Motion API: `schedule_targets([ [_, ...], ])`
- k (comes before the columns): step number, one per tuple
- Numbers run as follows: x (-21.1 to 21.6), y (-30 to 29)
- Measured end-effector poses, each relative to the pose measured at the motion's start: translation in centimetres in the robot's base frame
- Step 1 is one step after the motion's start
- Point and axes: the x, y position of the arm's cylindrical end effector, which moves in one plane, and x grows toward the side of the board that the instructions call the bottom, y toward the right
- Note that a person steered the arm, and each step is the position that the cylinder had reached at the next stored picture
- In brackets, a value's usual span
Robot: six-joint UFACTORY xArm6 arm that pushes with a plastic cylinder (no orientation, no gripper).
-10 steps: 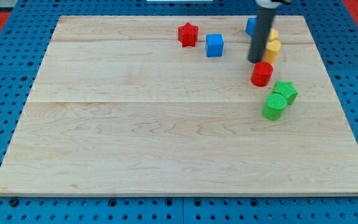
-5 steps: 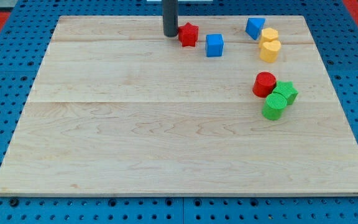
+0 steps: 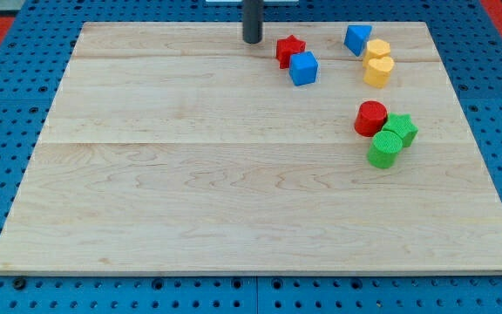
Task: Put the red star at the center of the board
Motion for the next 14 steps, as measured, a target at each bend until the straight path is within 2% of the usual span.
schedule_targets([
  [1, 0.0, -1.7],
  [2, 1.0, 0.0],
  [5, -0.7, 12.3],
  [6, 0.2, 15.4],
  [8, 2.7, 7.5],
  [9, 5.1, 5.5],
  [10, 8.3, 4.7],
  [12, 7.0, 0.6],
  [14, 13.0, 1.9],
])
